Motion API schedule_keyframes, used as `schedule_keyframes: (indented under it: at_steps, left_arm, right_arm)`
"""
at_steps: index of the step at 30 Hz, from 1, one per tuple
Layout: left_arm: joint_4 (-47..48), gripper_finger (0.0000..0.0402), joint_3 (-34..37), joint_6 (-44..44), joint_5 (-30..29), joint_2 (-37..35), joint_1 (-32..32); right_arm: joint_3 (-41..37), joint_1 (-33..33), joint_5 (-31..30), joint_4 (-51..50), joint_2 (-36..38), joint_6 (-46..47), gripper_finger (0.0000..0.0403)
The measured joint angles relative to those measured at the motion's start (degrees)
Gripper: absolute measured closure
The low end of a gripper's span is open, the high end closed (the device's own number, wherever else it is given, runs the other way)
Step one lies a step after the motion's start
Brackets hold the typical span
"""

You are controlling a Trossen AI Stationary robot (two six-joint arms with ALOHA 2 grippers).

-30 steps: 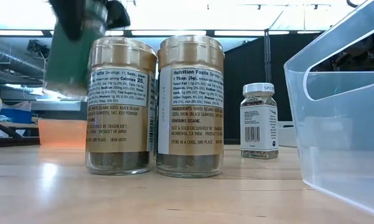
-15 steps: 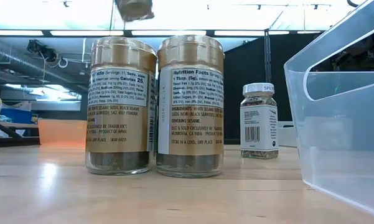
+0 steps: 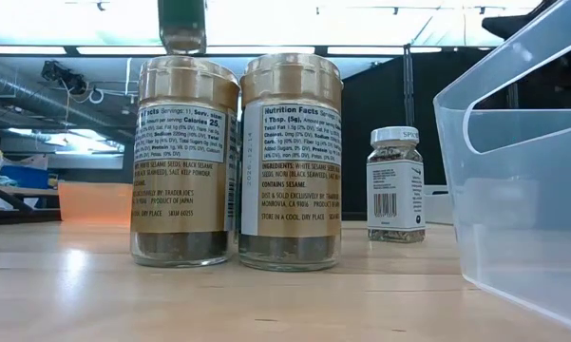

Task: Sort spices by type
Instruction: Put the left green seasoning bottle into the orange bin

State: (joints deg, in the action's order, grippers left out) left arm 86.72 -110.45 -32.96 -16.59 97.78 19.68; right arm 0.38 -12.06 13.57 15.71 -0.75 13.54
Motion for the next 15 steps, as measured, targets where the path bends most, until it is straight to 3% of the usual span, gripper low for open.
schedule_keyframes:
  at_steps: [8, 15]
  left_arm:
    - [3.3, 0.0217, 0.0, 1.9, -2.9, -0.2, -5.0]
    - [2.7, 0.0217, 0.1, 9.4, -5.4, -4.4, -11.1]
  right_arm:
    - [0.0, 0.0, -6.3, 4.1, 0.0, 16.1, 0.0160]
    - [0.0, 0.0, -3.9, 4.2, 0.0, 18.4, 0.0160]
